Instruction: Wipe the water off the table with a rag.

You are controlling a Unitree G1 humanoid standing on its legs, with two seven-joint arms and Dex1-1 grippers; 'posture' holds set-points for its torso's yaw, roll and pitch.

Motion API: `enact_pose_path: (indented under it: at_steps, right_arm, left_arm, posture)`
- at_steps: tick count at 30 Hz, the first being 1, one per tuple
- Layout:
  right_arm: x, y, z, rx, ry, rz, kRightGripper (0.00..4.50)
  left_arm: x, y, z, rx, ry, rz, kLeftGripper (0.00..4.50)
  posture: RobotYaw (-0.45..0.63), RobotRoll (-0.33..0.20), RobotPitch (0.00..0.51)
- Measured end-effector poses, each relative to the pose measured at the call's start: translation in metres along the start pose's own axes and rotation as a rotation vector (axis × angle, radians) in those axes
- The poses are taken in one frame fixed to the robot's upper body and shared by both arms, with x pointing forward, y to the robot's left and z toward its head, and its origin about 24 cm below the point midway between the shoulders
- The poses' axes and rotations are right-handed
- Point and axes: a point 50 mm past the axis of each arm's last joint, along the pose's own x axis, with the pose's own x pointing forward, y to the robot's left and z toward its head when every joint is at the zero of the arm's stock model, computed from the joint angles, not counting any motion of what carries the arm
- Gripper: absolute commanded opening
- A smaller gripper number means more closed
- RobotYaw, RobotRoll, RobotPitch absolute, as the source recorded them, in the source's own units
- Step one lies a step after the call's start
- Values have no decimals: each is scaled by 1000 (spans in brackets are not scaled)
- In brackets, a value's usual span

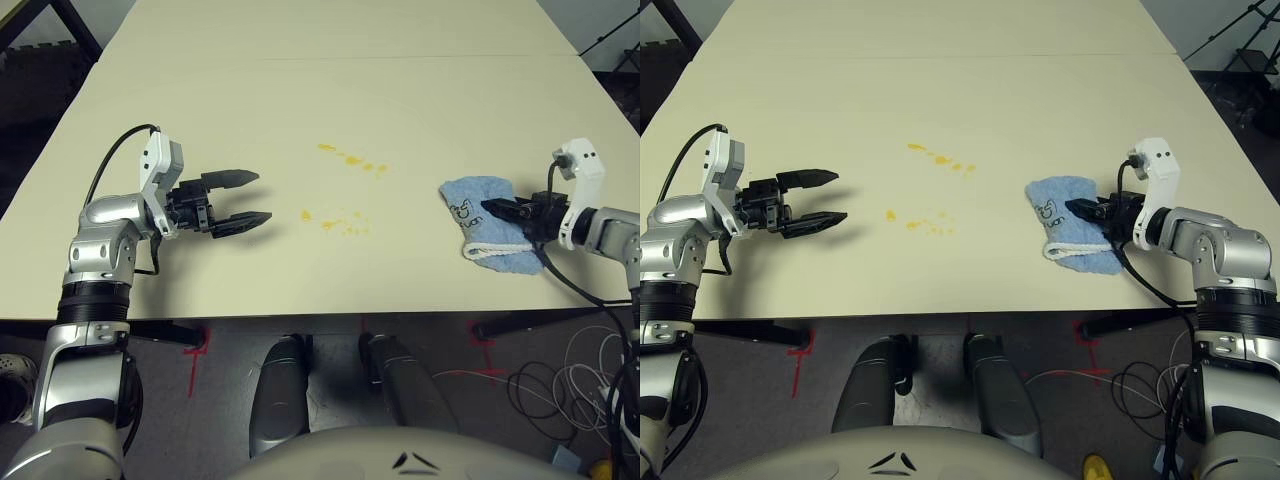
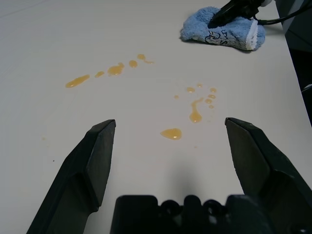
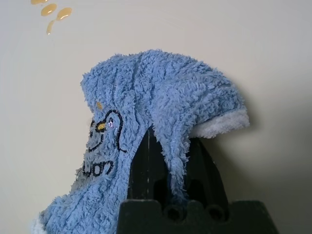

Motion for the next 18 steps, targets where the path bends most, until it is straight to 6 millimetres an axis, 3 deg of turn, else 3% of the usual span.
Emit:
enact_pose_path:
  at_steps: [4,11,18]
  right_arm:
    - [-2,11,6,44,-14,42,51]
    - [3,53,32,2,-47,204,51]
    - [30,92,20,23,-9,334,51]
  left_arm:
    - [-3,0,1,7,28,-11,4500]
    - [-12,1,-2,0,64,-16,4500]
    - [-15,2,0,4,75,-19,4500]
  posture:
    - [85,0,223]
    - [89,0,231]
    - [107,0,236]
